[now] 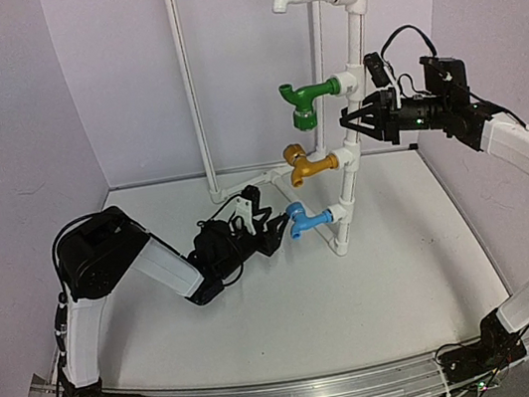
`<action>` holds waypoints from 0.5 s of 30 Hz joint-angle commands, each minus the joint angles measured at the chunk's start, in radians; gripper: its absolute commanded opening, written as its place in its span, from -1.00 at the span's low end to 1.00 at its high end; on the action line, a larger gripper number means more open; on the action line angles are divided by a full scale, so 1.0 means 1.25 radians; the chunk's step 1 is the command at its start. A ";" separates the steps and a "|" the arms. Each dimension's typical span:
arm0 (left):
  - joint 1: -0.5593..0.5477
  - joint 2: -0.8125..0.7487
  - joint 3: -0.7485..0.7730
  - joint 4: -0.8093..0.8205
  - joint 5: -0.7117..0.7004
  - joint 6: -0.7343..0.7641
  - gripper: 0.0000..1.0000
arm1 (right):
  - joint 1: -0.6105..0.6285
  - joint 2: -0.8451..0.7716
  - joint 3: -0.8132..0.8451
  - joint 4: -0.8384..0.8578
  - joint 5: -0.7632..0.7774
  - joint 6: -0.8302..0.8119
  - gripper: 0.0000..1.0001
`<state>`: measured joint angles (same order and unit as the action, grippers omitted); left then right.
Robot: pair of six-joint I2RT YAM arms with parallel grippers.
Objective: Install the water faucets
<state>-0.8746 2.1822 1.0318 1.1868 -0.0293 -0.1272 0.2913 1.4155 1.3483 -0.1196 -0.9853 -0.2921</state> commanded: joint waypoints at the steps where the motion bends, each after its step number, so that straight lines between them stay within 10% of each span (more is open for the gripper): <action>1: 0.003 -0.016 0.027 0.063 0.020 0.034 -0.03 | -0.002 0.013 -0.024 -0.146 0.057 0.014 -1.00; 15: 0.003 -0.058 0.045 0.030 0.210 0.058 -0.08 | -0.003 0.013 -0.022 -0.145 0.057 0.013 -1.00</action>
<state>-0.8468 2.1809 1.0466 1.1927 0.1049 -0.0742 0.2905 1.4155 1.3483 -0.1204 -0.9871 -0.2924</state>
